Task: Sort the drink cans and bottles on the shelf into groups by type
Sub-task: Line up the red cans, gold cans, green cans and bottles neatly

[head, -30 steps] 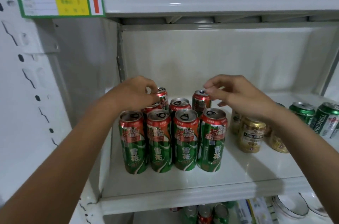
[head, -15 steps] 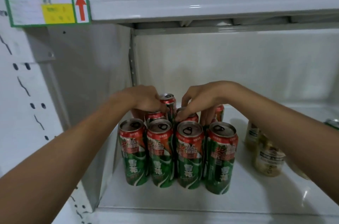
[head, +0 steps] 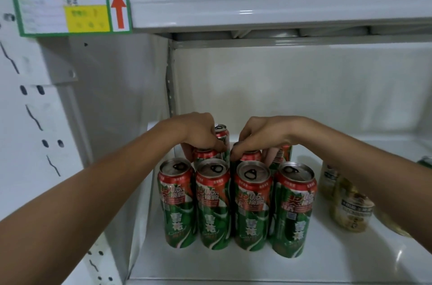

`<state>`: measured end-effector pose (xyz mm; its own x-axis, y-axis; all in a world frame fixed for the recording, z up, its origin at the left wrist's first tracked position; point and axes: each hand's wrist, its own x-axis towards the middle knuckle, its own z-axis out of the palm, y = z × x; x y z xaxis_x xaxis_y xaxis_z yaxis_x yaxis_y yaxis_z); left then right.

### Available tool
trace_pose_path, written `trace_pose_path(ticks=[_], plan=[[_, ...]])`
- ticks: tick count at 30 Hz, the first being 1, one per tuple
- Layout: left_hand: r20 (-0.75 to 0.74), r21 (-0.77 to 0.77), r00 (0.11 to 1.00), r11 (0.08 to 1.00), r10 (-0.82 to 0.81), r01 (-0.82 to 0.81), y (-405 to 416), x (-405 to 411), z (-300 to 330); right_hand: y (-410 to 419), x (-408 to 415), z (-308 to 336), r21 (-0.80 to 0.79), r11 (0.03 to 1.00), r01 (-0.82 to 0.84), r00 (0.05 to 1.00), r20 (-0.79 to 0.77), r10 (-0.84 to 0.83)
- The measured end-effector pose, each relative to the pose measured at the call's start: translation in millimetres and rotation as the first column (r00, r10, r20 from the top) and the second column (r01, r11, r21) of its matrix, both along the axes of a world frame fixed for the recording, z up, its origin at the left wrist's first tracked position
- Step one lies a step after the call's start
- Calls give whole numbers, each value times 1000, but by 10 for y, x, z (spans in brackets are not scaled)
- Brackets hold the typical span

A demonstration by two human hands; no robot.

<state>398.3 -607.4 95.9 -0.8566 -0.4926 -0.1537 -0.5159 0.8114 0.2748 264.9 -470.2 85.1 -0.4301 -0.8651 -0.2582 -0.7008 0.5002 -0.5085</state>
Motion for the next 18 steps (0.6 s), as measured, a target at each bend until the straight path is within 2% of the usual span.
trace_pose_path(ticks=[6,13,18], plan=[[60,49,998,999,-18,15,-107,131,133,-122,56,19,-62,998,-31,999,-36,29],[187,13,981,999,-44,42,-155,259,175,-414,243,98,-9,993,-118,993,23,118],[192,11,980,998,-61,60,-141,329,120,-536,361,136,48,980,-195,980,38,194]])
